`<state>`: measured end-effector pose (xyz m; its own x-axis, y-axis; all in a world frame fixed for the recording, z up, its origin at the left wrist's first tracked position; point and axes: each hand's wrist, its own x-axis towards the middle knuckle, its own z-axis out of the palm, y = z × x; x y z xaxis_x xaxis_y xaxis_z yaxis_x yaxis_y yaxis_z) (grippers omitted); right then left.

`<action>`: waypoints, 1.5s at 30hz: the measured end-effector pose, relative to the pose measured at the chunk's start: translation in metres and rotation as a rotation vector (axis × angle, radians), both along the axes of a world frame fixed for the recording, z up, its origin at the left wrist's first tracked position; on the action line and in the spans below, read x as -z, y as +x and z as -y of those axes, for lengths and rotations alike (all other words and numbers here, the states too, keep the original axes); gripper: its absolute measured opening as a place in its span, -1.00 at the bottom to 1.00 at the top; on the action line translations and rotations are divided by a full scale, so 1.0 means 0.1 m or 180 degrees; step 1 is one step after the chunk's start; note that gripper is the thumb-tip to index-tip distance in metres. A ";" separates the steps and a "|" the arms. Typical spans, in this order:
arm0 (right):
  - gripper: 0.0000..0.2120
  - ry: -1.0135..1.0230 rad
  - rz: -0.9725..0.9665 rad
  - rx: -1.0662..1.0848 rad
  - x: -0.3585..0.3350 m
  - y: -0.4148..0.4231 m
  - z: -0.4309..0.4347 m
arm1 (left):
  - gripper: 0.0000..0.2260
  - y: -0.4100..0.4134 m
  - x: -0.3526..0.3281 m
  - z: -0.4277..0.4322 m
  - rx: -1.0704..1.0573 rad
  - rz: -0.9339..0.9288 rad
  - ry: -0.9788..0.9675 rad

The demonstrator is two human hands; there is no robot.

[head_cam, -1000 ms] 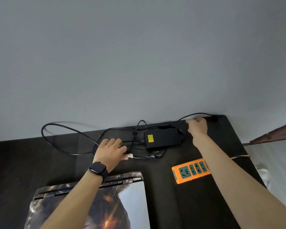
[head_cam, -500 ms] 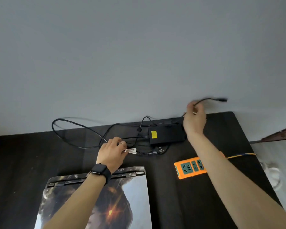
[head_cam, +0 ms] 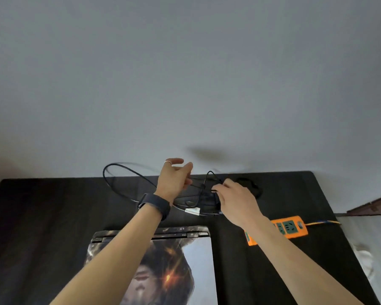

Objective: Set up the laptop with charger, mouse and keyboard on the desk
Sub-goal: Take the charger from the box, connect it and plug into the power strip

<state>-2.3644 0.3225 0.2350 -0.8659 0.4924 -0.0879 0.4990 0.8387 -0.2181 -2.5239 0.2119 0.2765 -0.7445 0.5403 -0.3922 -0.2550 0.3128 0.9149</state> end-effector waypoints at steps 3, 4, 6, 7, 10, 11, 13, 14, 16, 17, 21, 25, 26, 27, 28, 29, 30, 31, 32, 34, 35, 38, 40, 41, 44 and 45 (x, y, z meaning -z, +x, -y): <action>-0.68 -0.0167 -0.0191 0.0117 0.14 0.04 0.18 | -0.65 -0.10 0.35 0.40 0.0070 -0.1004 -0.1053; -0.69 -0.0191 -0.0218 0.0113 0.21 0.05 0.24 | -0.70 -0.11 0.48 0.55 0.0214 -0.1286 -0.1237; -0.70 -0.0203 -0.0209 0.0086 0.36 0.09 0.32 | -0.85 -0.11 0.68 0.81 0.0457 -0.1335 -0.1134; -0.70 -0.0205 -0.0172 0.0067 0.43 0.10 0.35 | -0.91 -0.10 0.73 0.92 0.0437 -0.1030 -0.0911; -0.72 -0.0116 -0.0210 0.0000 0.58 0.13 0.47 | -0.96 -0.09 0.86 1.09 0.0385 -0.0139 -0.0463; -0.71 0.0007 -0.0276 -0.0101 0.62 0.11 0.54 | -0.95 -0.09 0.87 1.13 0.0446 -0.0012 -0.0487; -0.64 0.0111 -0.0445 -0.0247 0.67 0.05 0.74 | -0.92 -0.08 0.90 1.17 0.0528 0.0272 -0.0550; -0.61 -0.0009 -0.0540 -0.0286 0.67 0.00 0.85 | -0.90 -0.08 0.90 1.17 0.0534 0.0387 -0.0576; -0.62 -0.0736 -0.0571 -0.0250 0.62 -0.12 1.02 | -0.88 -0.07 0.94 1.18 0.0610 0.0357 -0.0540; -0.63 -0.1260 -0.0433 -0.0126 0.59 -0.20 1.07 | -0.89 -0.07 0.95 1.18 0.0733 0.0198 -0.0501; -0.68 -0.2341 0.0114 0.0256 0.57 -0.44 1.08 | -0.92 -0.12 1.02 1.26 0.1068 -0.0591 -0.0703; -0.70 -0.1866 0.0089 0.0738 0.80 -0.47 1.03 | -0.49 -0.37 1.12 1.45 0.2222 -0.1833 -0.2383; -0.74 -0.1818 -0.0013 0.0827 0.87 -0.47 1.03 | -0.41 -0.41 1.14 1.47 0.2615 -0.2025 -0.2734; -0.77 -0.1797 -0.0106 0.0879 0.91 -0.46 1.04 | -0.36 -0.44 1.14 1.47 0.2869 -0.2068 -0.2887; -0.79 -0.1778 -0.0206 0.0908 0.96 -0.47 1.05 | -0.33 -0.46 1.14 1.45 0.3005 -0.2023 -0.2919; -0.80 -0.1745 -0.0291 0.0953 0.99 -0.47 1.06 | -0.31 -0.47 1.14 1.42 0.3082 -0.1995 -0.2904; -0.81 -0.1722 -0.0384 0.1009 1.01 -0.48 1.07 | -0.27 -0.47 1.13 1.38 0.3171 -0.1969 -0.2906; -0.82 -0.1683 -0.0434 0.1068 1.02 -0.49 1.08 | -0.24 -0.47 1.12 1.35 0.3256 -0.1985 -0.2941; -0.82 -0.1612 -0.0454 0.1088 1.04 -0.49 1.09 | -0.21 -0.47 1.11 1.32 0.3330 -0.2009 -0.2987; -0.80 -0.1439 -0.0345 0.1053 1.05 -0.48 1.12 | -0.20 -0.48 1.11 1.27 0.3377 -0.1918 -0.3040; -0.79 -0.1418 -0.0317 0.1020 1.04 -0.48 1.12 | -0.22 -0.50 1.10 1.25 0.3386 -0.1849 -0.3045; -0.76 -0.1688 -0.0419 0.0967 1.02 -0.48 1.11 | -0.29 -0.54 1.12 1.22 0.3439 -0.1699 -0.2922; -0.76 -0.1874 -0.0510 0.0904 0.98 -0.47 1.07 | -0.31 -0.55 1.14 1.25 0.3388 -0.1516 -0.2731; -0.76 -0.1917 -0.0537 0.0864 0.95 -0.45 1.06 | -0.33 -0.53 1.14 1.27 0.3349 -0.1411 -0.2647; -0.77 -0.1943 -0.0645 0.0749 0.85 -0.39 1.04 | -0.44 -0.53 1.05 1.28 0.3193 -0.1185 -0.2478; -0.77 -0.1947 -0.0689 0.0733 0.81 -0.37 1.04 | -0.48 -0.53 1.00 1.28 0.3142 -0.1116 -0.2436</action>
